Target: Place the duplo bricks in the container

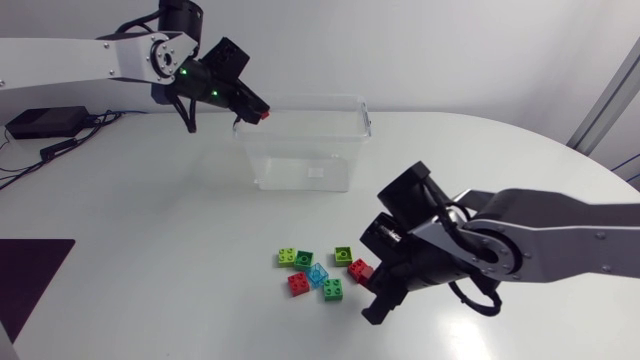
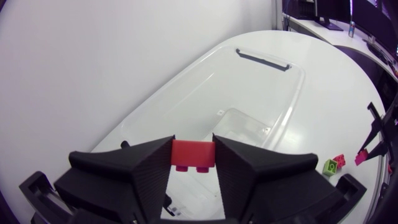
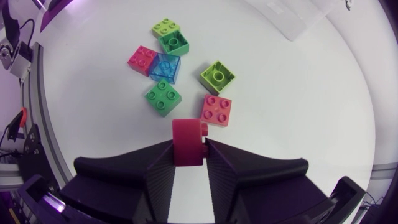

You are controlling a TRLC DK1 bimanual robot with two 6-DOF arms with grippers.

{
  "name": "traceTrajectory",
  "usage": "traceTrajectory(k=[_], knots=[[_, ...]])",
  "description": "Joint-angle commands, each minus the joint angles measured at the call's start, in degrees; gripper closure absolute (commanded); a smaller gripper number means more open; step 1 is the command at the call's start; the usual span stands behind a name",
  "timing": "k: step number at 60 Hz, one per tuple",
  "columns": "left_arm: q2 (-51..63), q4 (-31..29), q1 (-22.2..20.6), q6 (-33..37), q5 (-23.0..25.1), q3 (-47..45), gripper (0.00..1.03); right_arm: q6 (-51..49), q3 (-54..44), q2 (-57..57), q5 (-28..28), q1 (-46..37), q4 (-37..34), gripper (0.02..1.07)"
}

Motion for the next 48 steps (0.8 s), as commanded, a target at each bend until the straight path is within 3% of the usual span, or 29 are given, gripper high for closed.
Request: traceTrajectory(k=[1, 7, 13, 48], knots=[[3.0, 1.4, -0.7, -2.4, -1.0, 2.9, 0.47, 1.0, 1.1, -2.9, 0.2, 0.0, -2.7, 0.83], [3.7, 1.7, -0.9, -3.2, -1.7, 3.8, 0.17, 1.1, 2.6, -5.4, 0.2, -0.4, -4.9, 0.83], [3.5, 2.0, -1.0, -4.0, -1.8, 3.8, 0.08, 1.2, 4.3, -6.6, 0.2, -1.3, -6.4, 0.83], [-12.2, -1.1, -2.4, -2.1, -1.8, -9.0, 0.05, 0.1, 20.2, -1.8, -1.8, -10.4, -8.5, 0.82]])
